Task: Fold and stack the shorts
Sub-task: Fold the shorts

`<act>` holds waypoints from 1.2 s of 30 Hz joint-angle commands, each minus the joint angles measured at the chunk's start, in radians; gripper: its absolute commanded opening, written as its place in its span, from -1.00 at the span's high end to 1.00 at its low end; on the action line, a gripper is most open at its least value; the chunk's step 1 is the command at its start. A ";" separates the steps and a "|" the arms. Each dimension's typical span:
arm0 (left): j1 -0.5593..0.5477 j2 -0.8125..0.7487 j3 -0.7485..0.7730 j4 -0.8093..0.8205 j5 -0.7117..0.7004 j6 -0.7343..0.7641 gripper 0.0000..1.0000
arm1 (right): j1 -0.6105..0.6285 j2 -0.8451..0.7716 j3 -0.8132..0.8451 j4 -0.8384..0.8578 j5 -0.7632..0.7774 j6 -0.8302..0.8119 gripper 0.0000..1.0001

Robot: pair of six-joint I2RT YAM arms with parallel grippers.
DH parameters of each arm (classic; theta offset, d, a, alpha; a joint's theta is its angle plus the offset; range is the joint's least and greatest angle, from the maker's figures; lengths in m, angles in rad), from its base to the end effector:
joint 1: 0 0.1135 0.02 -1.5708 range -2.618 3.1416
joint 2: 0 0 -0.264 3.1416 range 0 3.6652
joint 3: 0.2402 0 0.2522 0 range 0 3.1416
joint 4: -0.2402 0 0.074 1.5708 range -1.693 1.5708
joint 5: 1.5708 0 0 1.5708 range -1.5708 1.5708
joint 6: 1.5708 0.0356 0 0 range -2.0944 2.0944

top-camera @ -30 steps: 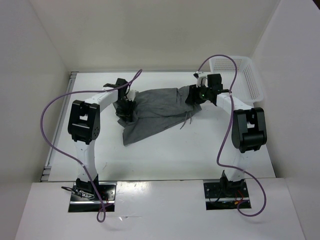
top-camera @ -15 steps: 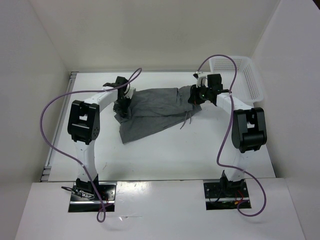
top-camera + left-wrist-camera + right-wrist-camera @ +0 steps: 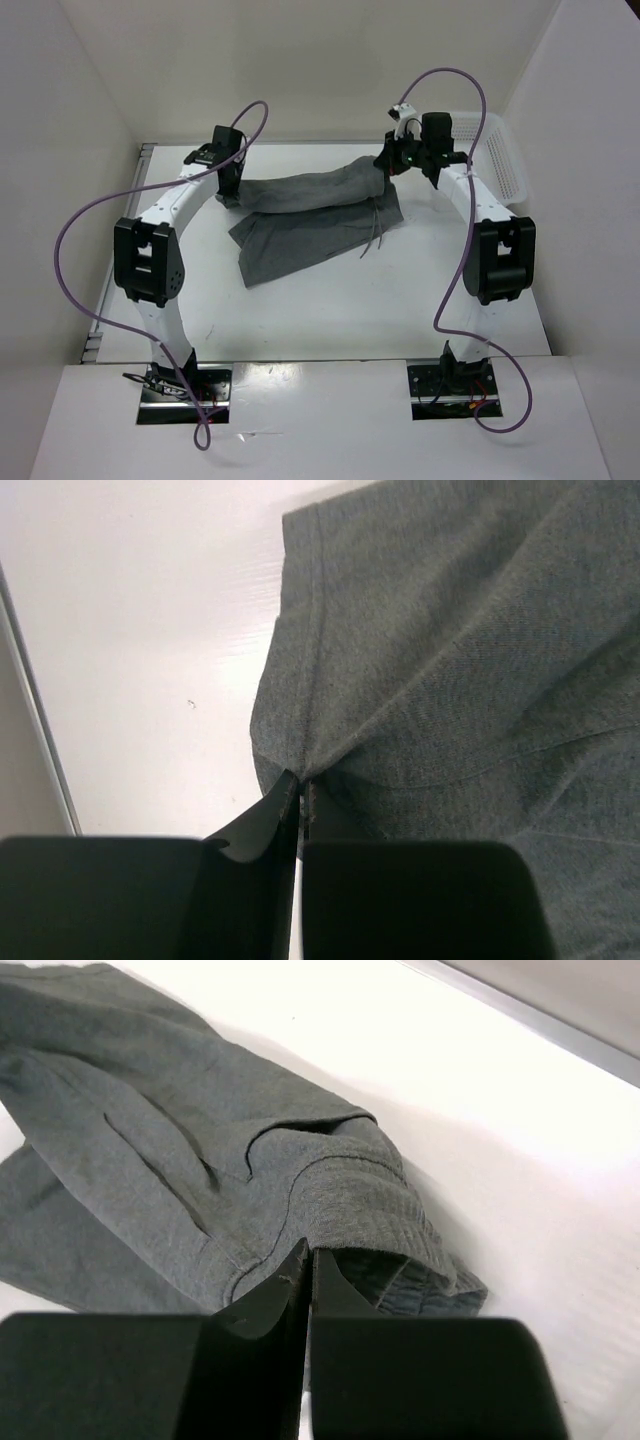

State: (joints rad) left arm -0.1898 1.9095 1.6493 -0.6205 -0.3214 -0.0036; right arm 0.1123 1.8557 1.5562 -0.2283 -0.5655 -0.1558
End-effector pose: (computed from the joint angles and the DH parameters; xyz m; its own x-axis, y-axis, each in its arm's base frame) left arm 0.4229 -0.0698 0.2743 -0.7573 0.1420 -0.6375 -0.0212 0.9702 0.2413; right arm 0.4310 0.0678 0.2995 -0.4083 -0.1779 -0.8953 -0.6255 0.7688 0.1325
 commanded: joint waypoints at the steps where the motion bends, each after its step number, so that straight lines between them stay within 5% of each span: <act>1: 0.000 -0.079 -0.002 0.005 -0.024 0.004 1.00 | -0.031 -0.016 0.038 -0.054 -0.022 -0.065 1.00; 12: -0.045 -0.263 -0.170 -0.189 0.168 0.004 1.00 | -0.106 -0.067 -0.059 -0.089 0.010 -0.186 1.00; 21: -0.280 -0.244 -0.473 -0.160 0.141 0.004 0.81 | -0.106 -0.087 -0.254 -0.101 0.059 -0.269 1.00; 22: -0.290 -0.244 -0.503 -0.151 0.128 0.004 0.75 | -0.106 -0.098 -0.269 -0.092 0.082 -0.255 0.94; 23: -0.290 -0.244 -0.514 -0.151 0.128 0.004 0.51 | -0.106 -0.098 -0.300 -0.071 0.098 -0.234 0.51; 26: -0.290 -0.244 -0.523 -0.151 0.104 0.004 0.09 | -0.106 -0.108 -0.332 -0.037 0.131 -0.133 -0.30; 28: -0.290 -0.253 -0.514 -0.151 0.104 0.004 -0.31 | -0.106 -0.108 -0.332 -0.028 0.100 -0.044 -0.41; 36: -0.319 -0.222 -0.517 -0.150 0.171 0.004 -0.45 | -0.045 -0.036 -0.332 -0.002 0.181 0.125 -0.64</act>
State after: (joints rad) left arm -0.4801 1.6760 1.1229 -0.7773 -0.1726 -0.0032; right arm 0.0311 1.8145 1.2224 -0.2756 -0.4210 -0.1001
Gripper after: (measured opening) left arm 0.720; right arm 0.816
